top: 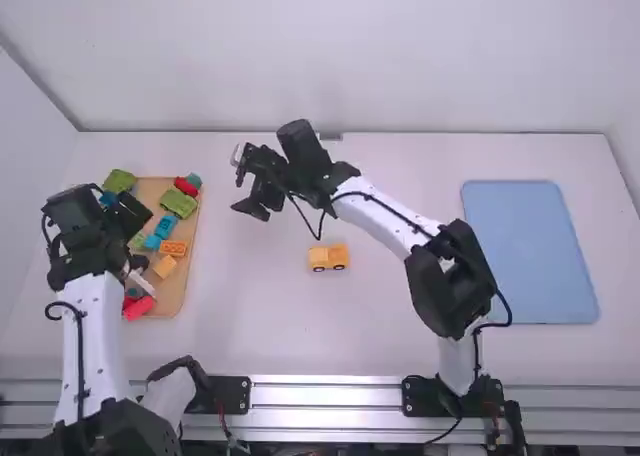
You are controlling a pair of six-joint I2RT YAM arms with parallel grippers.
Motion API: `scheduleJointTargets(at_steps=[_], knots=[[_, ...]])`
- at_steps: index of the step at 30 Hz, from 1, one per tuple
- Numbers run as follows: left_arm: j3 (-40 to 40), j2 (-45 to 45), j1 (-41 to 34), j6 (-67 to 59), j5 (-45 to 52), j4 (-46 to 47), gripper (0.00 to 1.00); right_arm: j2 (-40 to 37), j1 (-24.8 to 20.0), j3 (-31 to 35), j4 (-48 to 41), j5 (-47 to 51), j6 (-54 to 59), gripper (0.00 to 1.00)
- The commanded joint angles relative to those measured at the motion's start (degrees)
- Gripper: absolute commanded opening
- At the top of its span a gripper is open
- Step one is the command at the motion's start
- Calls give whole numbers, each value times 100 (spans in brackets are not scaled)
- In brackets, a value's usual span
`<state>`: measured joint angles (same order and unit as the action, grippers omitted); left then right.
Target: Assemble lego blocks to make yellow taxi
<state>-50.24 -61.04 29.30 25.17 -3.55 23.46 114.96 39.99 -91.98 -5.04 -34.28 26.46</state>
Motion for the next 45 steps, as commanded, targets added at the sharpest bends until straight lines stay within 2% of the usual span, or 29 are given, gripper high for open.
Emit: scheduleJointTargets(at_steps=[1, 6, 11, 12, 16, 23, 28, 35, 42, 45], knots=[[44, -111, -2, 247, -195, -166, 99, -42, -24, -149, -2, 7, -4, 98], [-258, -614, -2, -400, 345, -146, 99, -42, -28, -149, 118, 9, -4, 98], [-1137, -1600, -4, -1137, 890, 1051, 99, -42, -26, -149, 160, 7, -4, 98], [-1462, -1969, -4, -1456, 1029, 1521, 99, -42, -22, -149, 153, 20, -7, 98], [-2118, -2922, -4, -2371, 1036, 2455, 99, -42, -22, -149, 157, 227, -4, 98], [-2347, -4133, -4, -3652, 999, 2643, 99, -42, -24, -149, 216, 431, -7, 98], [-2345, -4413, -4, -4708, 1021, 2730, 99, -42, -24, -149, 302, 437, -7, 98], [-2229, -4419, -4, -6896, 1353, 2929, 99, -42, -24, -149, 468, 437, -4, 98], [-1832, -4419, -4, -6828, 212, 2330, 99, -42, -22, -149, 452, 457, -9, 98], [-1738, -4419, -4, -7020, 66, 2273, 99, -42, -24, -149, 415, 533, -7, 98]])
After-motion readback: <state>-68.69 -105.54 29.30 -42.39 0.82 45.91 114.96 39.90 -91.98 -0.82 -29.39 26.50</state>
